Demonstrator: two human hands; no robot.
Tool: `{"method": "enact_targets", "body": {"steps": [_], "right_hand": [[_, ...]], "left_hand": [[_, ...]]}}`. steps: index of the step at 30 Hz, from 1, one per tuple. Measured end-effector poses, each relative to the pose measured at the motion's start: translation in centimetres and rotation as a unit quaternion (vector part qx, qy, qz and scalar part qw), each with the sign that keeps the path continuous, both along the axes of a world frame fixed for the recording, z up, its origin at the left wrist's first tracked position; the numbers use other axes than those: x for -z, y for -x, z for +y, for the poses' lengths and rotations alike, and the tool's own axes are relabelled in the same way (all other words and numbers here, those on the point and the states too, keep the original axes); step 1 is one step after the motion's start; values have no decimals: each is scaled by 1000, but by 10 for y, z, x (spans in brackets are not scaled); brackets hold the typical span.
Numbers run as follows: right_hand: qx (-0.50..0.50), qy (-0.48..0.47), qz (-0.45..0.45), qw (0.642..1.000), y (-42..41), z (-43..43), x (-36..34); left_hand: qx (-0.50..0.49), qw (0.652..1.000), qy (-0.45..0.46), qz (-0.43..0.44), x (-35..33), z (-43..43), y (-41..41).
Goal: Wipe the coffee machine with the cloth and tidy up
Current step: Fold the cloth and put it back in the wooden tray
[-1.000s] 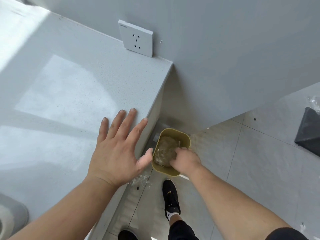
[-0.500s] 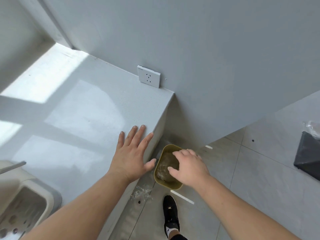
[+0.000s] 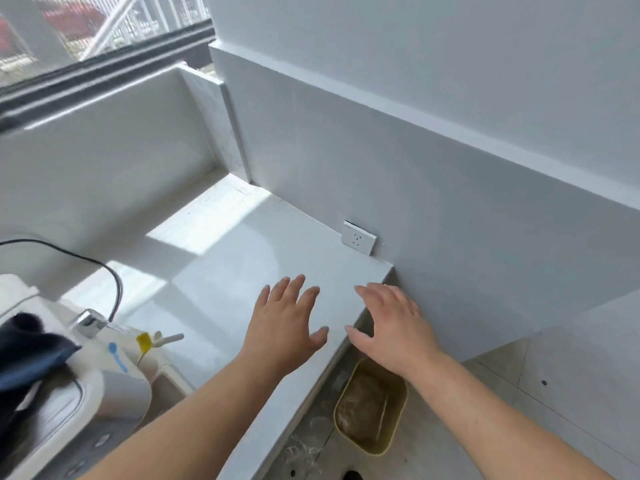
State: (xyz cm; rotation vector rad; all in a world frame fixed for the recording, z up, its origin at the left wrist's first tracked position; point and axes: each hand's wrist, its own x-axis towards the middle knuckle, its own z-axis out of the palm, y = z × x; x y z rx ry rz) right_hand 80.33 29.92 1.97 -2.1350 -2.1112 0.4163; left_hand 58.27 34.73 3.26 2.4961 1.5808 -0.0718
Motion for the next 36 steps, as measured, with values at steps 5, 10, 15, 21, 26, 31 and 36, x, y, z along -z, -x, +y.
{"method": "enact_targets", "body": {"steps": [5, 10, 15, 21, 26, 31, 36], "right_hand": [[-30, -47, -9, 998, 34, 28, -55], [-48, -92, 1, 995, 67, 42, -107], [-87, -125, 20, 988, 112, 43, -150], [-172, -145, 50, 973, 189, 36, -181], [-251, -138, 45, 957, 255, 24, -190], [-327, -113, 12, 938, 308, 11, -197], [-361, -65, -44, 929, 345, -3, -198]], "left_hand": [[-34, 998, -46, 19, -53, 5, 33], [-47, 994, -101, 4, -105, -2, 64], [-63, 988, -143, 0, -151, -17, 113], [-102, 982, -159, 18, -187, -44, 187], [-162, 977, -132, 43, -201, -73, 250], [-226, 969, -81, 56, -202, -100, 304], [-245, 968, -46, 19, -196, -116, 339]]}}
